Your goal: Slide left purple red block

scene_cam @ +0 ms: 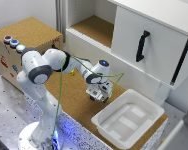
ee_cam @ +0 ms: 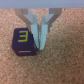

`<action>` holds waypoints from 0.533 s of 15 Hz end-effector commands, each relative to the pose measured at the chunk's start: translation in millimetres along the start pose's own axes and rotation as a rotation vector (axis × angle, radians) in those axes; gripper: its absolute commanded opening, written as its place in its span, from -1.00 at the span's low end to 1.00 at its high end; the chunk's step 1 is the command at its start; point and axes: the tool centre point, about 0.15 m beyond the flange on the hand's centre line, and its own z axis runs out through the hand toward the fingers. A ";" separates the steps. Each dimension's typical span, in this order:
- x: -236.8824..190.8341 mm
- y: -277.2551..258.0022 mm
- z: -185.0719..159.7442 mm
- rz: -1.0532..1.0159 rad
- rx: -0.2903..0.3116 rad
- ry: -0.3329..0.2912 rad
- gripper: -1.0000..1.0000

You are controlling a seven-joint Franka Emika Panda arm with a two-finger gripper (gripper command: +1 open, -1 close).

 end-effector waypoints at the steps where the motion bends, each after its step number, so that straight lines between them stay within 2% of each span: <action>1: -0.6 -35.8 1.7 0.012 -0.046 0.004 -1.00; 8: 1.6 -80.0 -0.3 0.018 -0.049 0.005 -1.00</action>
